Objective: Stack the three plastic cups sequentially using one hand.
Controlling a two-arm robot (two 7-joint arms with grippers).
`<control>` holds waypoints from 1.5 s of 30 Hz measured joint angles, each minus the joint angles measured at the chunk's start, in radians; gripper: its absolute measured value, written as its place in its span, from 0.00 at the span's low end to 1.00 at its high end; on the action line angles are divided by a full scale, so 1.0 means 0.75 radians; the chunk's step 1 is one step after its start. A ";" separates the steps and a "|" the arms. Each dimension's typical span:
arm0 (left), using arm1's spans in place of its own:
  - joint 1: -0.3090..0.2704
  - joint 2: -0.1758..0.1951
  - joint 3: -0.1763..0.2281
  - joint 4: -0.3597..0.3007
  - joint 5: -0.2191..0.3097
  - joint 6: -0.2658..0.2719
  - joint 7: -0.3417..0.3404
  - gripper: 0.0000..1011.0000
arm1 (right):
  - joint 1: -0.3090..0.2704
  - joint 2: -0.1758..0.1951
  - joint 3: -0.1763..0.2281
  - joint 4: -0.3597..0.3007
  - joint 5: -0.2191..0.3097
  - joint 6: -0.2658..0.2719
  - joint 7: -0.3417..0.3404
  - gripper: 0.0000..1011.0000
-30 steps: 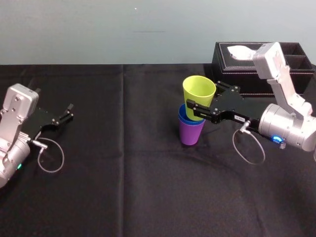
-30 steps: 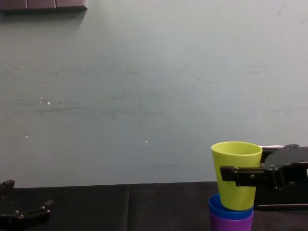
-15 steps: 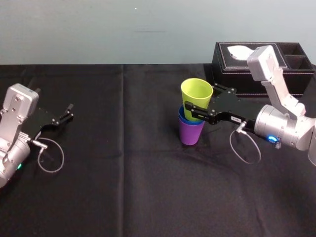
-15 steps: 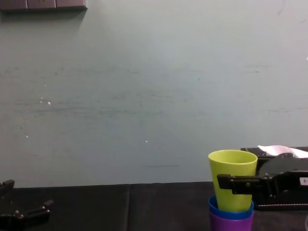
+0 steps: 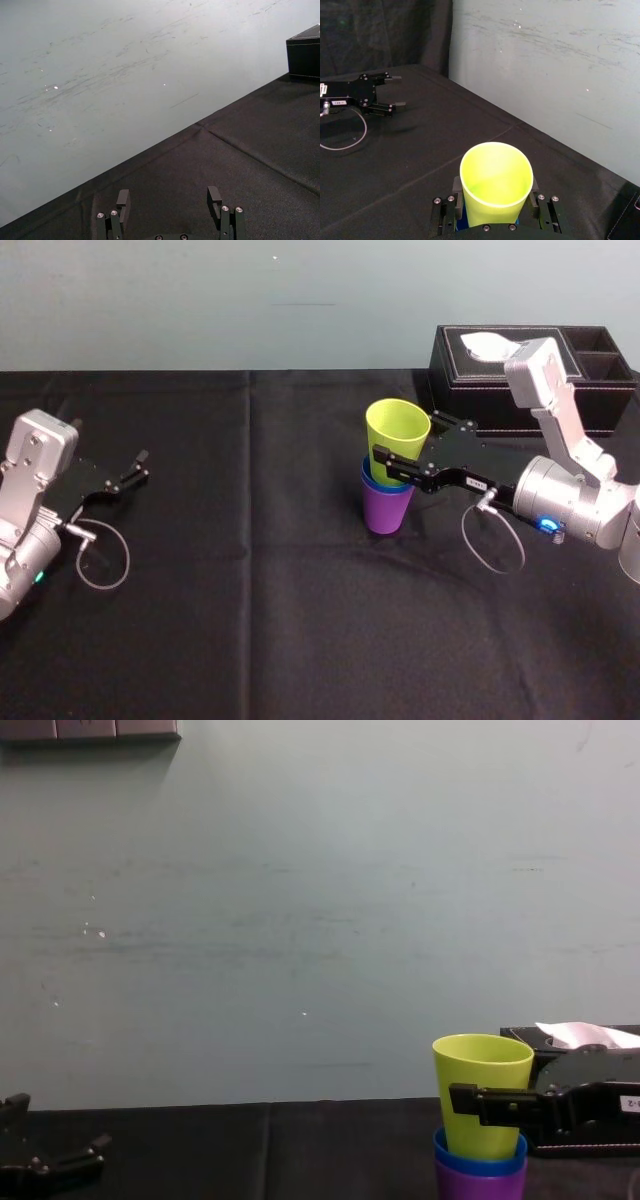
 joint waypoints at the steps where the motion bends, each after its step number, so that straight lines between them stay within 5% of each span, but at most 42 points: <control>1: 0.000 0.000 0.000 0.000 0.000 0.000 0.000 1.00 | 0.000 0.000 0.000 -0.001 0.000 0.000 0.000 0.73; 8: 0.000 0.000 0.000 0.000 0.000 0.000 0.000 1.00 | -0.001 0.002 0.000 -0.005 0.000 0.005 -0.001 0.78; 16: 0.000 0.000 0.000 0.000 0.000 0.000 0.000 1.00 | -0.001 0.003 0.000 -0.007 -0.001 0.008 -0.004 0.99; 32: 0.000 0.000 0.000 0.000 0.000 0.000 0.000 1.00 | -0.003 0.005 0.000 -0.013 -0.004 0.011 -0.010 0.99; 36: 0.000 0.000 0.000 0.000 0.000 0.000 0.000 1.00 | -0.029 0.014 0.024 -0.054 -0.007 0.010 -0.049 0.99; 45: 0.000 0.000 0.000 0.000 0.000 0.000 0.000 1.00 | -0.179 0.074 0.174 -0.240 -0.008 0.003 -0.193 0.99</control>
